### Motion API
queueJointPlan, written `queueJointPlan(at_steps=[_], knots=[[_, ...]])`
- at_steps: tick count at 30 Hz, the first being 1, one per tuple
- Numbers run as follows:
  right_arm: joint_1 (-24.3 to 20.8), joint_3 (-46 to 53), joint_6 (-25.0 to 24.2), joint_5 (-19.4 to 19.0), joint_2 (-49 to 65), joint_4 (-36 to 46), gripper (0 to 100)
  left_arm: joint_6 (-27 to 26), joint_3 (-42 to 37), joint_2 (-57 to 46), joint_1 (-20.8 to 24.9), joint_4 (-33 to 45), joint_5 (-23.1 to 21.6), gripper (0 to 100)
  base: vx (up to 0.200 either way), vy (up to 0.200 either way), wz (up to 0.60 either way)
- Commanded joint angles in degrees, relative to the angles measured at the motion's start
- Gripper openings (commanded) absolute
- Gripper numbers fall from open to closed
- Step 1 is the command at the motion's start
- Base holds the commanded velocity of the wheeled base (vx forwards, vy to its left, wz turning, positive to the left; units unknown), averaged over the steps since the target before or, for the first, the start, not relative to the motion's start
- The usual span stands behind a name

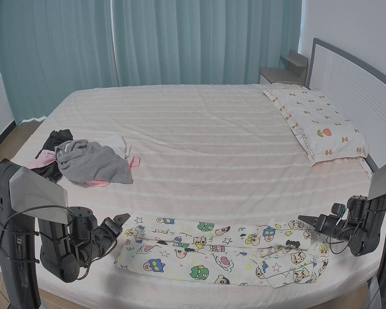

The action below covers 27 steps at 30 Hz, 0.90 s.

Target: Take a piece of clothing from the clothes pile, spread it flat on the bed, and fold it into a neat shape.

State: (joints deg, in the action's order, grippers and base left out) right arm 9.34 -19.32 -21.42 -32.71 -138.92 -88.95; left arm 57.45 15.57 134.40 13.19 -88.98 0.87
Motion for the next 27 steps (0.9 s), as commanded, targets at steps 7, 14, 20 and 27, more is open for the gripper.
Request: queueJointPlan(at_steps=[7,14,20,27], knots=[[-2.57,6.84,-4.77,-0.25,12.01,-1.05,100,0.03,0.08,0.25,-0.01,-0.93,0.01,100,0.000,0.000,0.00],[-11.18,9.21,-4.60,0.10,7.44,-1.05,100,0.03,0.08,0.25,0.08,-0.93,0.10,100,0.000,0.000,0.00],[-11.18,5.87,-5.04,-0.25,2.25,-1.05,100,0.03,0.08,0.34,0.08,-0.93,0.10,100,0.000,0.000,0.00],[-11.62,3.50,-4.60,2.03,-2.58,-1.05,100,-0.06,0.08,0.34,0.34,-0.93,0.36,100,0.000,0.000,0.00]])
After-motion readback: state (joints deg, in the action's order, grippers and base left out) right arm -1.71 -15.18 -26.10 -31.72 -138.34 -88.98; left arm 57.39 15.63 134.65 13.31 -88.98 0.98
